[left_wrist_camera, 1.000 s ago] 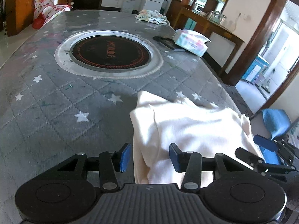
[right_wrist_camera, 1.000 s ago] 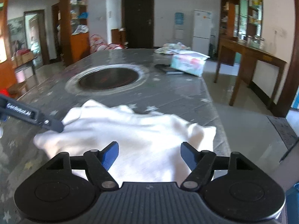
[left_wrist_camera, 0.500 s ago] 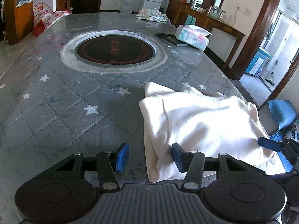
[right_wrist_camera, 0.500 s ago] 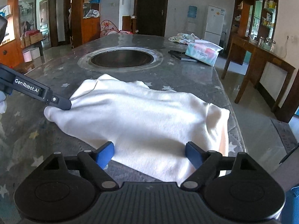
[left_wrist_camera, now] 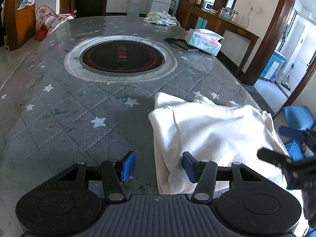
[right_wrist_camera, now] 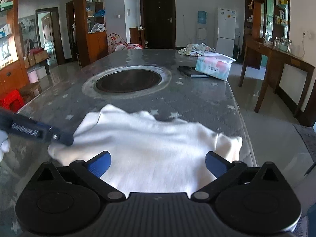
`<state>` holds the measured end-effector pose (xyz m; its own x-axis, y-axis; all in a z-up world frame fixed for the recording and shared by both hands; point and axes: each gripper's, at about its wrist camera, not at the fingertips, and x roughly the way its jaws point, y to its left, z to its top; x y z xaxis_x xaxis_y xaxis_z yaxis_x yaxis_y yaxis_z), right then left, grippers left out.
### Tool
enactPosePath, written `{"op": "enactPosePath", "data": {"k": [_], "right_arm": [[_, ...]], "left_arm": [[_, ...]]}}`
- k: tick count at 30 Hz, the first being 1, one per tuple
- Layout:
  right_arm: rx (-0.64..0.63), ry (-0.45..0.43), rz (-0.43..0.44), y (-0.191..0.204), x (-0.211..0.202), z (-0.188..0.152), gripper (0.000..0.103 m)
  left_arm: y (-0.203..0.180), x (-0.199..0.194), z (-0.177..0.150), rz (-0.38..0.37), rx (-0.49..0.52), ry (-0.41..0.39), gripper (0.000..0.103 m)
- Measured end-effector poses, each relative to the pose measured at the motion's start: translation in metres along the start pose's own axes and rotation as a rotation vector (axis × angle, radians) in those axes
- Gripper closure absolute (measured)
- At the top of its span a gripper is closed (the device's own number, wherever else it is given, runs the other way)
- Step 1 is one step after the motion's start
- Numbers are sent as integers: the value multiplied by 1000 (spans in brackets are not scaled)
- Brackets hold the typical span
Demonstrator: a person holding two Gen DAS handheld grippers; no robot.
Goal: Fold clothes
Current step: 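Release the garment and smooth the folded bundle with both grippers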
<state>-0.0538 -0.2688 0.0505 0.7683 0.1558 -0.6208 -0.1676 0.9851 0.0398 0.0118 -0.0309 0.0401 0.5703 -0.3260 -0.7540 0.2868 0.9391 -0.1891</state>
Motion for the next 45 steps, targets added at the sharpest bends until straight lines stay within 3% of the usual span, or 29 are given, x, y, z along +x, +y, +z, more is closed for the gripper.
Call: {"op": "enactPosePath", "data": {"k": [10, 22, 32, 45], "right_arm": [[49, 28, -25, -13, 49, 27, 0], [43, 105, -140, -13, 89, 29, 5], [38, 21, -94, -8, 50, 31, 0], [58, -9, -46, 8, -1, 1, 0]], "left_arm": [[2, 3, 2, -4, -4, 11, 46], [4, 6, 3, -1, -2, 20, 43], [2, -3, 1, -2, 2, 0, 41], [-5, -26, -12, -4, 31, -61, 21]]}}
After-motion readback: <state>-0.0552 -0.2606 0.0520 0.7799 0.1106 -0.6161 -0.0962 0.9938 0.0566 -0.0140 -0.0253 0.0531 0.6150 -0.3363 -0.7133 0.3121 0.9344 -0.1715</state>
